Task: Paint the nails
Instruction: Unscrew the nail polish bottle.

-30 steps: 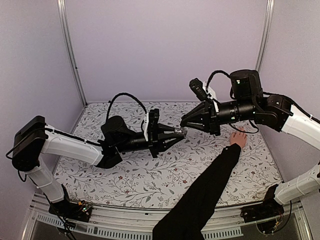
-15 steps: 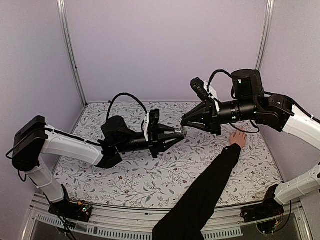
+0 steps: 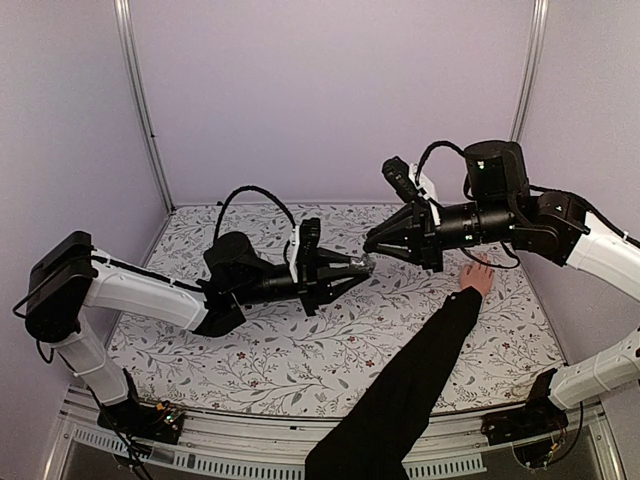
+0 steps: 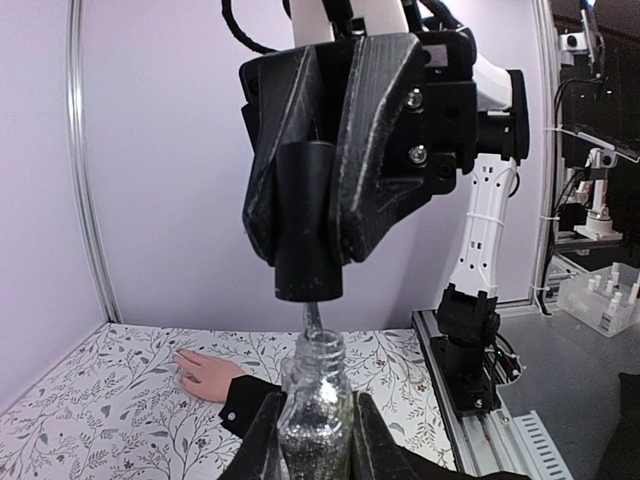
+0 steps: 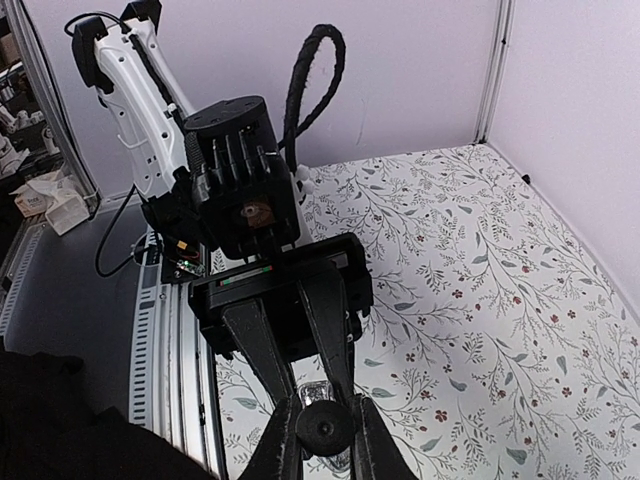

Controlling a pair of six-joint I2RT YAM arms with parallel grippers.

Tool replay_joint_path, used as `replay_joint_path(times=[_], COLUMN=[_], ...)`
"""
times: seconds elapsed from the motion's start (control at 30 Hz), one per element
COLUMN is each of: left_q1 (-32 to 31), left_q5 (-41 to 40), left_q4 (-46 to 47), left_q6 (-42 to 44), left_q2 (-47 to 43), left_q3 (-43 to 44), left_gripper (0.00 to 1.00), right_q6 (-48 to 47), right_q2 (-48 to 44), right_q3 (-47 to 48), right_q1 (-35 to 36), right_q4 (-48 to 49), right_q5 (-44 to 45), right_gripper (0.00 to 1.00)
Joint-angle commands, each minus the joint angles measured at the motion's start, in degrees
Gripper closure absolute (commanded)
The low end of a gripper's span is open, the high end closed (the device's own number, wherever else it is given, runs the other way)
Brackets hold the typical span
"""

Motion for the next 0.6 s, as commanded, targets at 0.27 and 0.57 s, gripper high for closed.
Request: replay_joint_path(times=[0.27, 0.57], left_q1=[0.3, 0.3], left_q5=[0.6, 0.3], left_q4=[0.2, 0.2], left_q6=[-0.5, -0.5], left_q2=[1.1, 1.1], left_q3=[1.1, 1.1], left_gripper=[1.00, 1.00], right_q6=[-0.2, -0.4], right_q2=[-2.1, -2.5], right_q3=[-0.2, 0.3], right_q1=[-0.1, -0.1], right_q4=[1.1, 0.6], right_q5=[3.5, 4.1], right_gripper=[1.00, 1.00])
